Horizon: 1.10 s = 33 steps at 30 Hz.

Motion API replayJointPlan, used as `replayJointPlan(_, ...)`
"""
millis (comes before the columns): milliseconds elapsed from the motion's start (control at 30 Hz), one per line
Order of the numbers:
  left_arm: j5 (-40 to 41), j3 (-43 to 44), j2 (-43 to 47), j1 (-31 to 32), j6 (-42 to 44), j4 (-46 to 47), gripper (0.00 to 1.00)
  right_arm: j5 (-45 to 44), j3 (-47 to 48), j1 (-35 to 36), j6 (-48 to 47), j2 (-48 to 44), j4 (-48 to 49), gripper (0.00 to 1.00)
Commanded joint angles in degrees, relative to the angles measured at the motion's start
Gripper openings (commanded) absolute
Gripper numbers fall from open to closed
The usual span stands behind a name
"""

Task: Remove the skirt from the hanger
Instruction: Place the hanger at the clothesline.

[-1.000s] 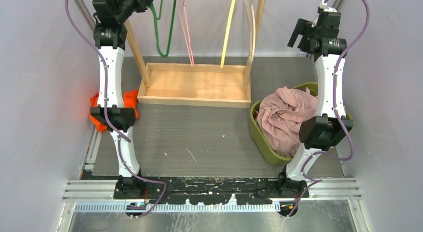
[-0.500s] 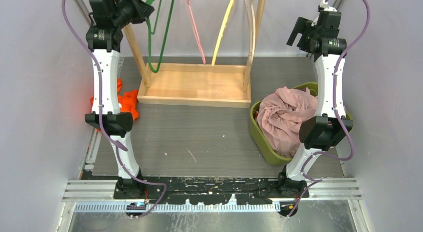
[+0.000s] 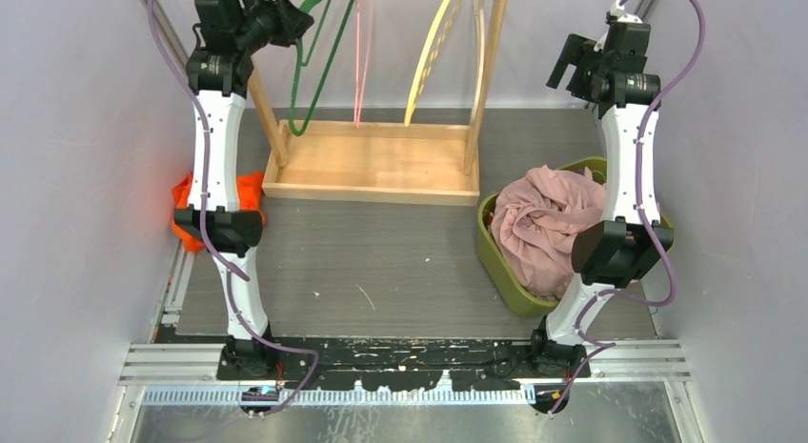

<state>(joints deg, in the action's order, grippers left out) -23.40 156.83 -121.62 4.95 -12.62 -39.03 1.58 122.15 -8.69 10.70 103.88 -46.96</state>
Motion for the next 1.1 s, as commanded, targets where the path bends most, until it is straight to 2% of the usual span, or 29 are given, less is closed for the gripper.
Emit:
replayJointPlan(0, -6.7, 2.6, -0.1, 0.2, 2.5, 13.4, 0.04, -0.1, -0.6, 0.2, -1.0, -2.4, 2.9, 1.00)
replayJointPlan(267, -11.4, 2.8, -1.7, 0.0, 5.8, 12.3, 0.01, -0.9, -0.1, 0.2, -1.8, -1.8, 2.6, 1.00)
replayJointPlan(500, -11.4, 4.6, -4.2, -1.5, 2.9, 16.3, 0.01, -1.0, 2.2, 0.2, -1.6, -0.1, 2.1, 1.00)
replayJointPlan(733, -12.0, 3.6, -2.5, -1.5, -0.1, 21.7, 0.01, -1.1, 3.4, 0.3, -1.6, 0.7, 1.7, 1.00)
replayJointPlan(967, -14.0, 0.5, 2.2, -1.5, 0.3, 22.1, 0.01, -0.7, 3.3, 0.2, -0.6, 1.5, 1.9, 1.00)
replayJointPlan(1067, -11.8, 1.1, 2.9, -1.5, 0.6, 23.4, 0.01, -0.1, 3.3, 0.2, 0.3, 1.9, 2.4, 1.00)
